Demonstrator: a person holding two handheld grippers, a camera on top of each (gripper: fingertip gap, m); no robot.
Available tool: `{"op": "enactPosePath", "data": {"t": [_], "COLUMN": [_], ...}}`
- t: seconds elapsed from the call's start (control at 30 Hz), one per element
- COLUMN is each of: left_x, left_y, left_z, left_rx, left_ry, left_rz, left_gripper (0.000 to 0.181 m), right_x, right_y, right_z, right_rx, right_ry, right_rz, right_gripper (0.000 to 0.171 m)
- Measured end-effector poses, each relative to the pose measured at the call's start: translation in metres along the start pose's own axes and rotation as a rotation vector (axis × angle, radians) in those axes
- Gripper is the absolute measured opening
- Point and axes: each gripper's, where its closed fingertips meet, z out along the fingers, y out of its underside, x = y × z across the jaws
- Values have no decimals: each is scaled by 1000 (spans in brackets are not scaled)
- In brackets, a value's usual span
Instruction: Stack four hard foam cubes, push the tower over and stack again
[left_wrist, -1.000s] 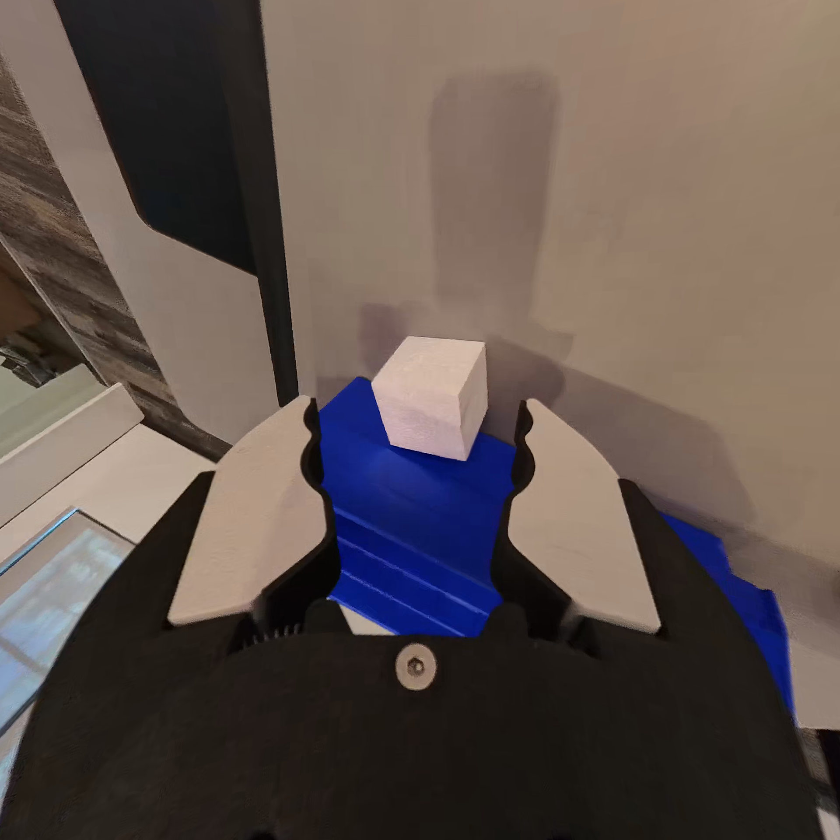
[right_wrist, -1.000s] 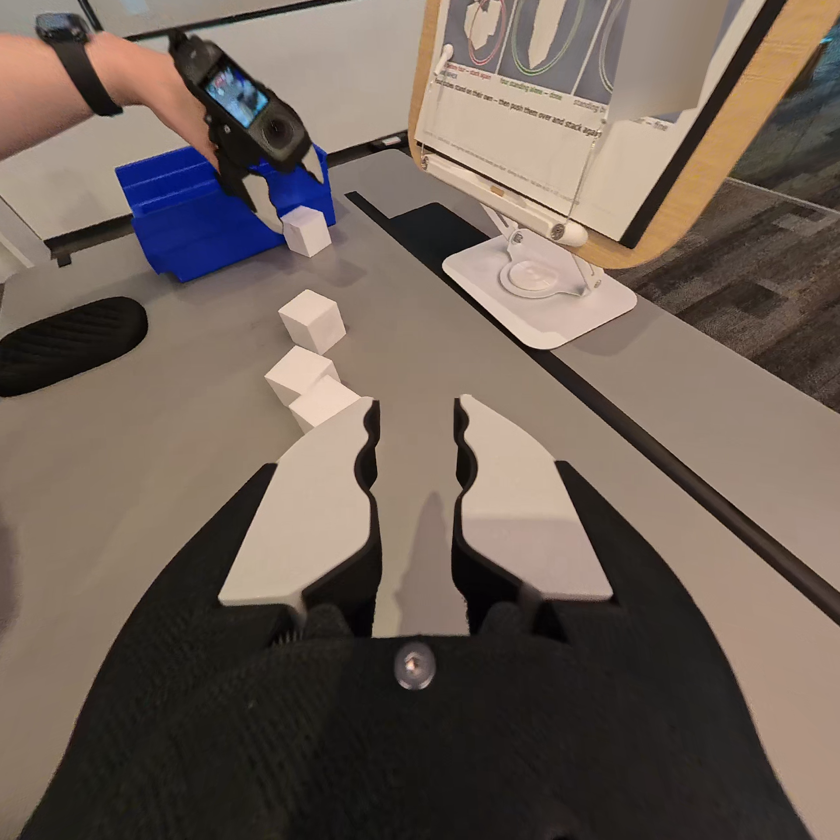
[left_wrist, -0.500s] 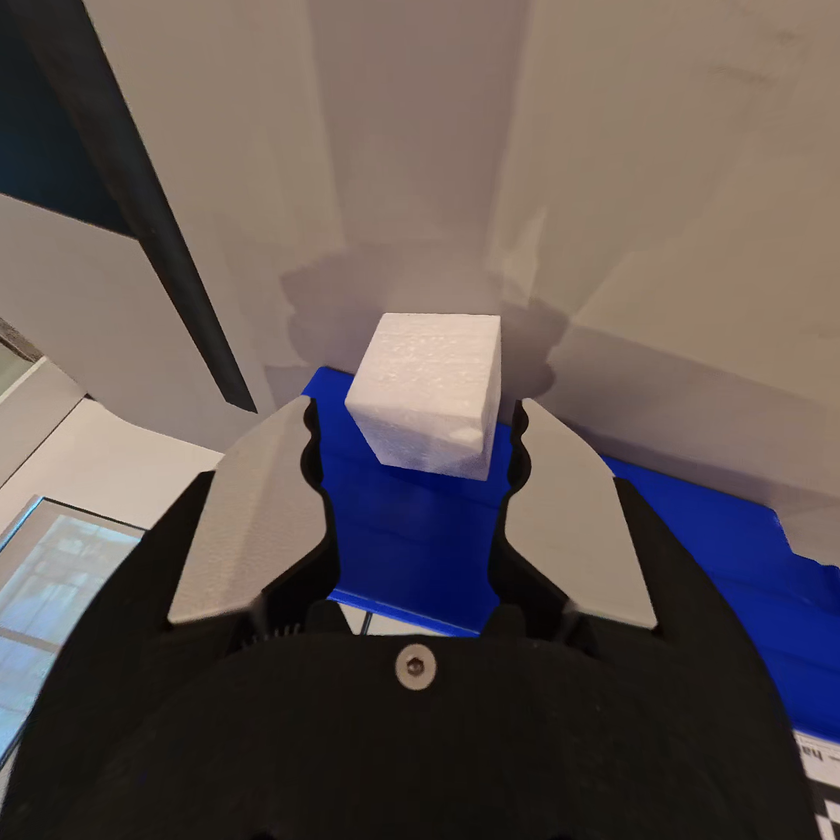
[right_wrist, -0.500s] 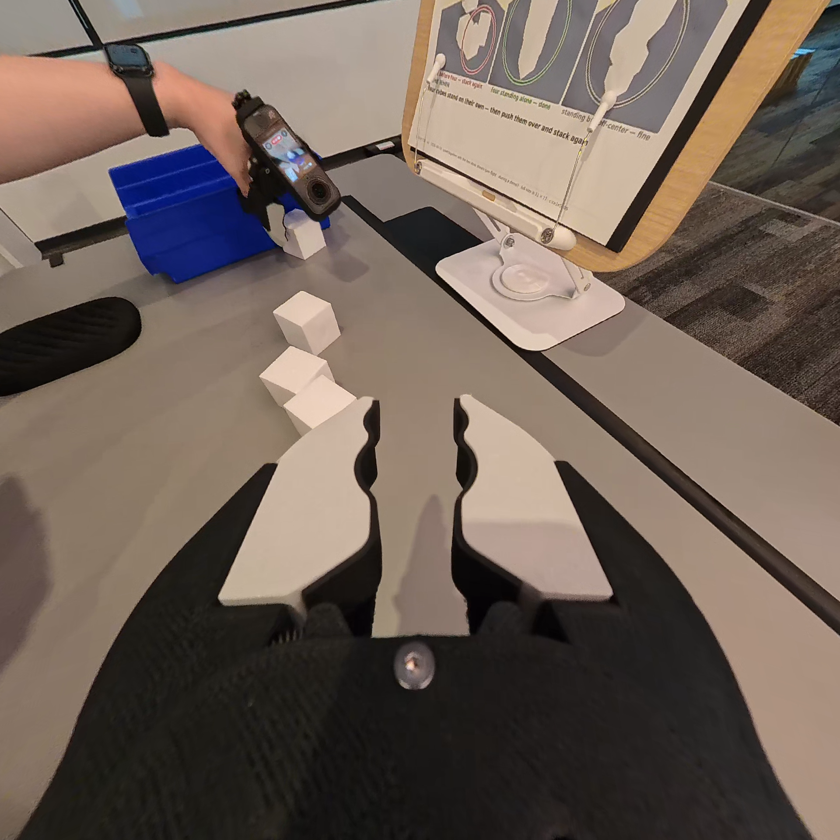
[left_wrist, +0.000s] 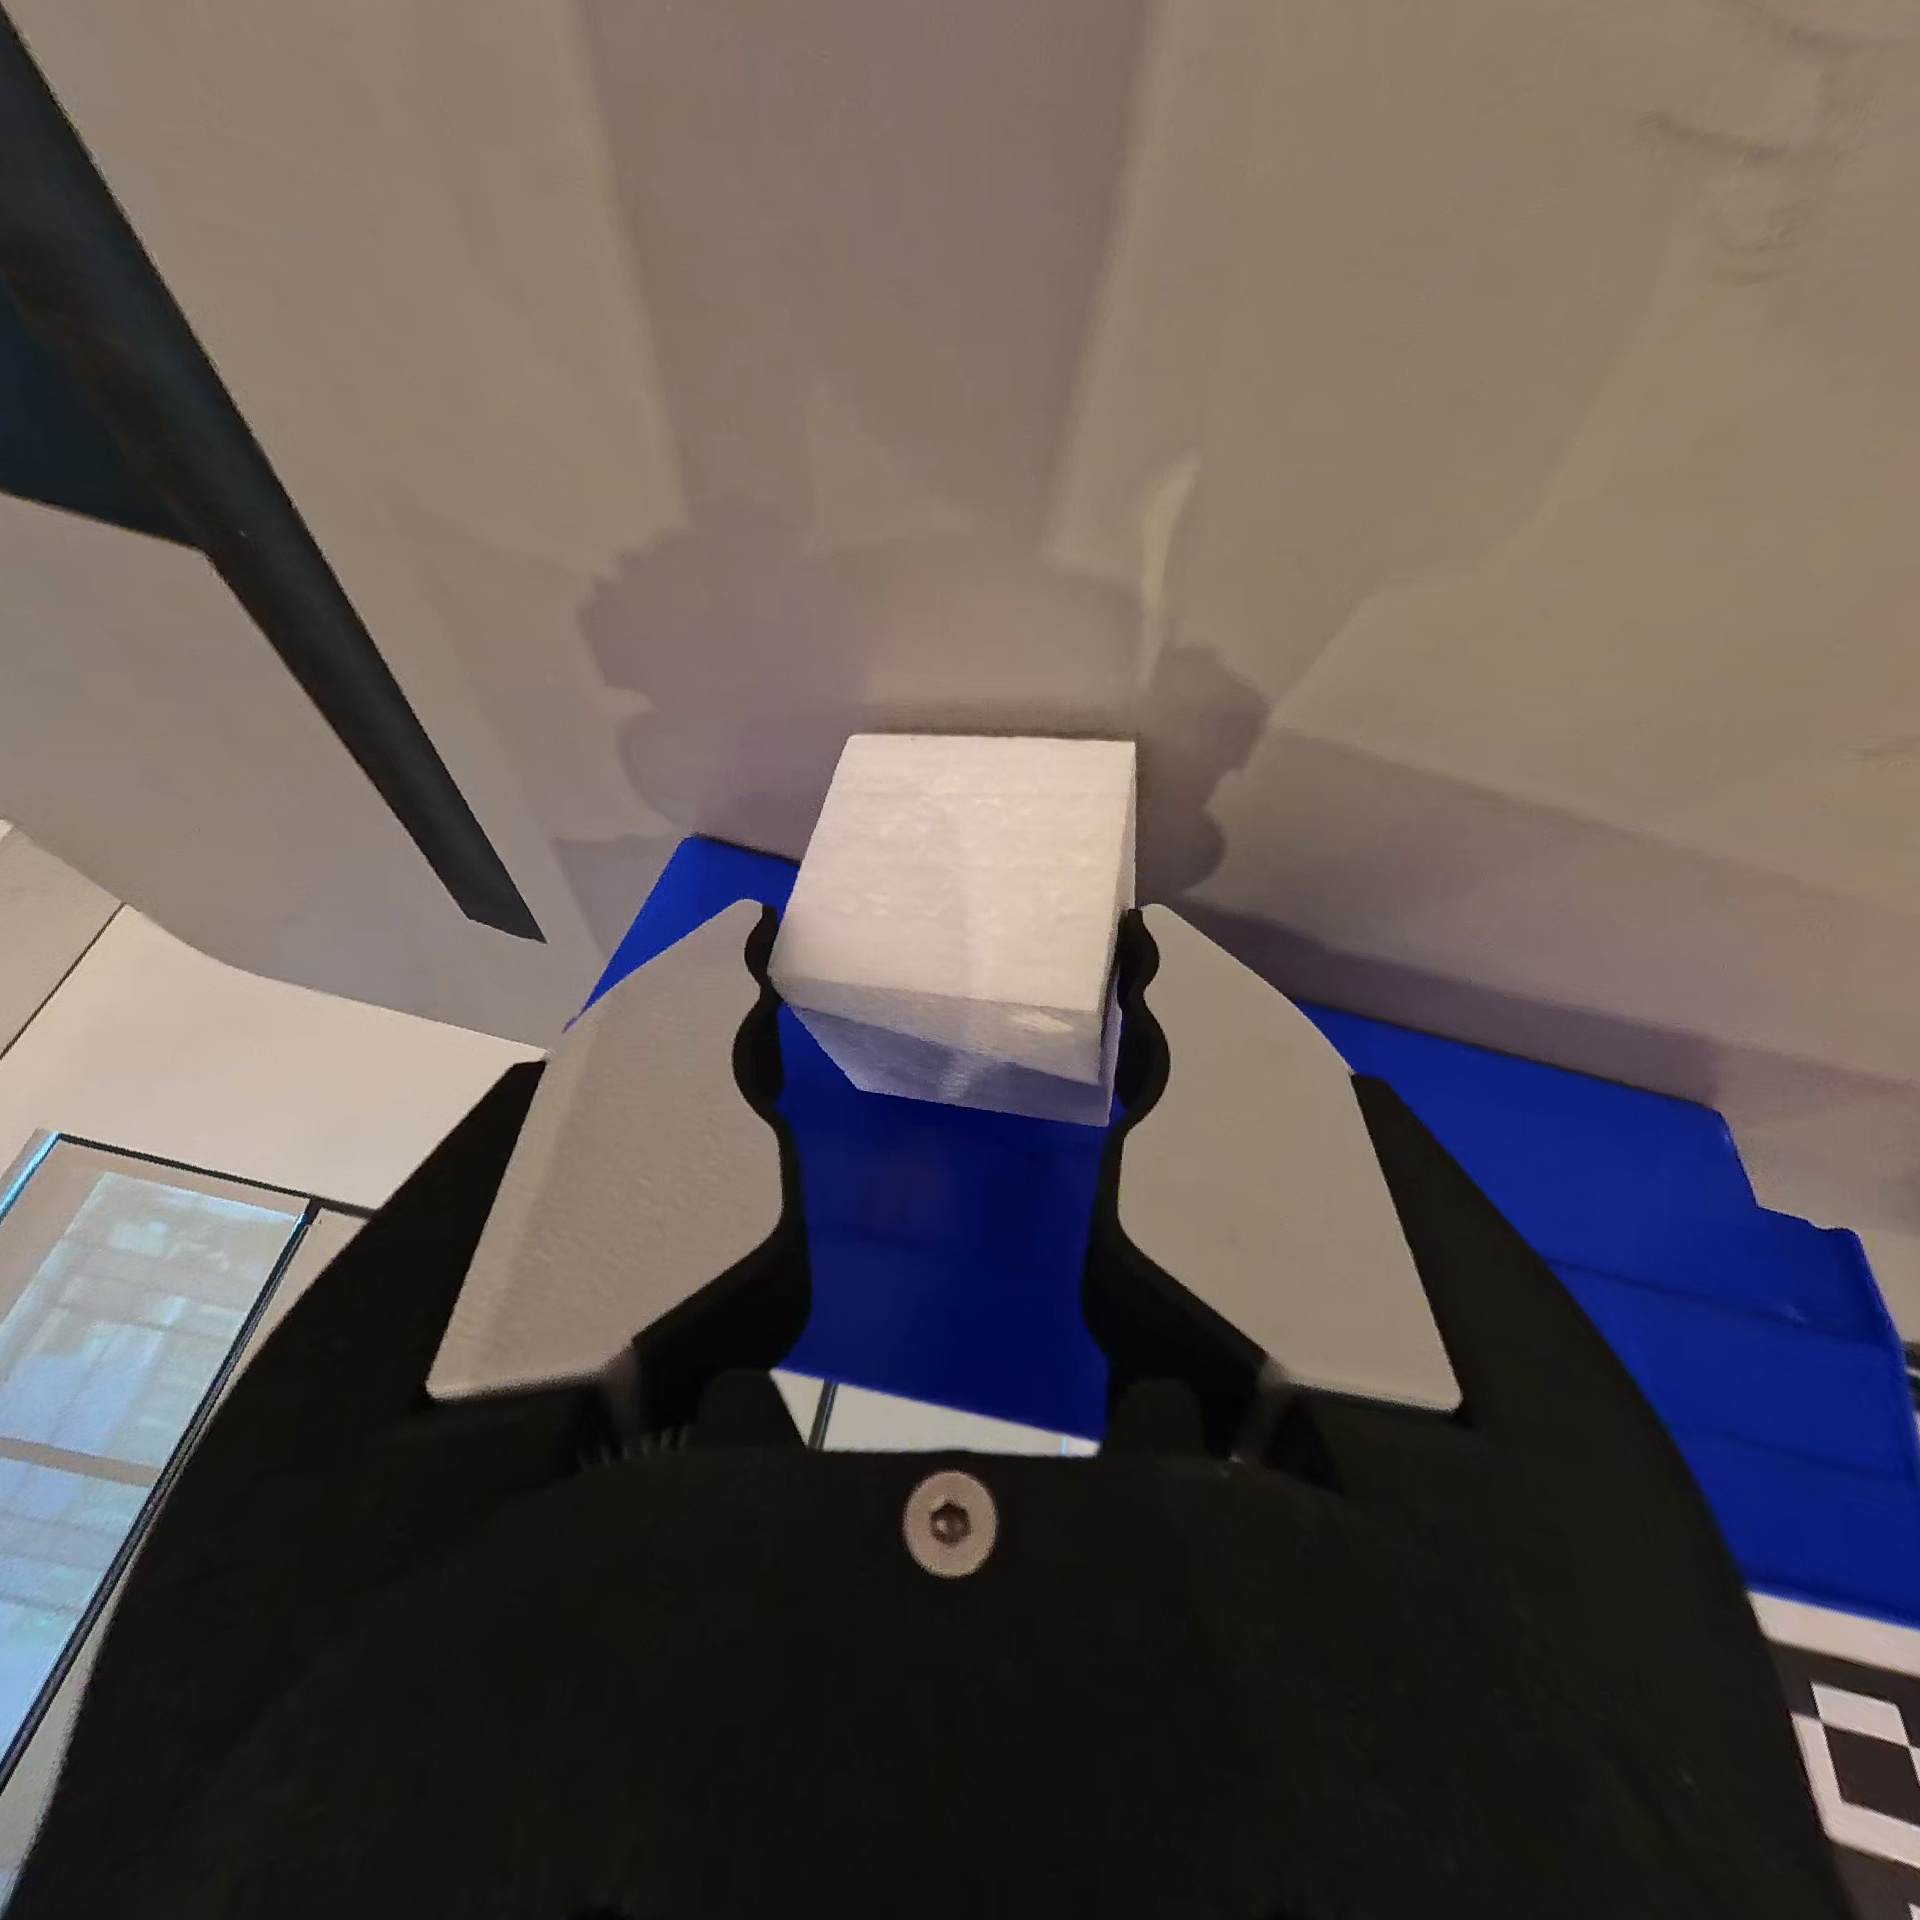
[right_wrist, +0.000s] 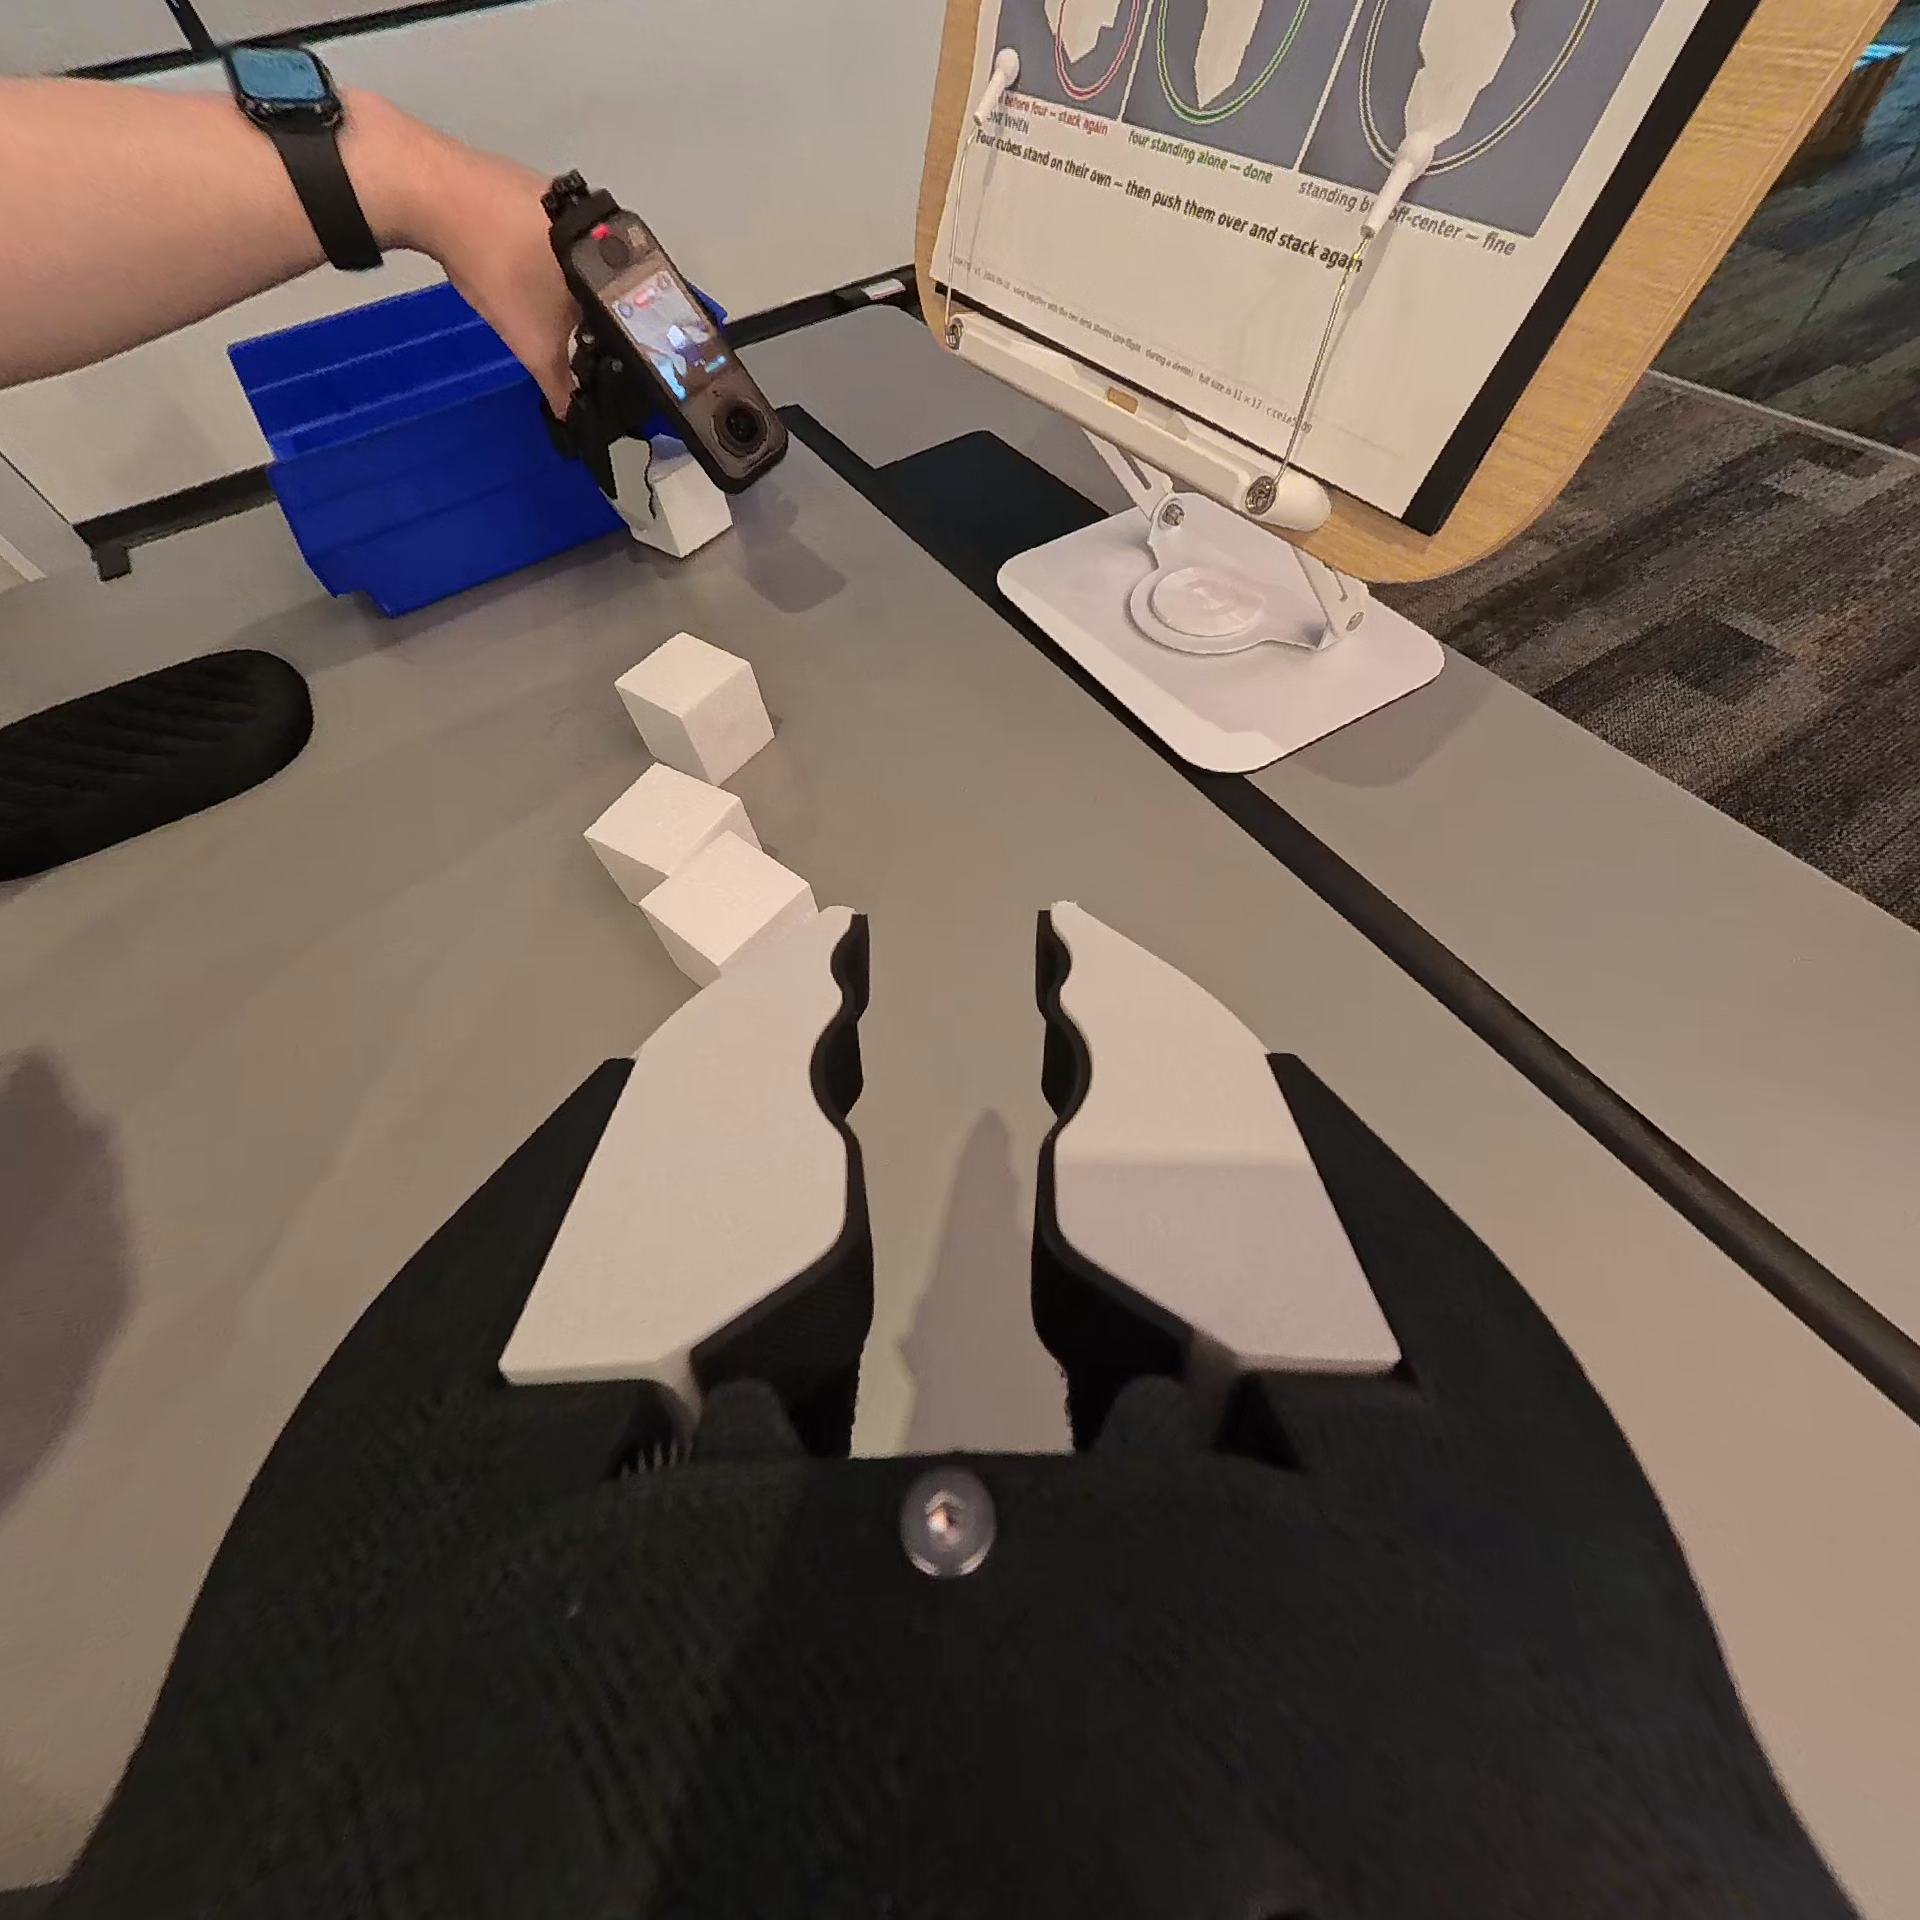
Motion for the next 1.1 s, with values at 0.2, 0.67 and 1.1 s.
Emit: {"op": "enactPosePath", "data": {"t": [0.2,0.67,1.1], "left_x": [2,77,83], "left_y": [-21,-87,-111], "left_z": [-49,-214,-220], "left_rx": [269,1330,1629], "left_ry": [-66,-6,93], "left_rz": [-66,-318,-507], "left_gripper": [63,63,62], "right_x": [3,-4,-5], "right_y": [0,-7,-1], "right_z": [-4,5,22], "right_rx": [17,13,-19], "right_ry": [3,11,22], "right_rz": [10,-22,-30], "right_gripper": [31,31,31]}}
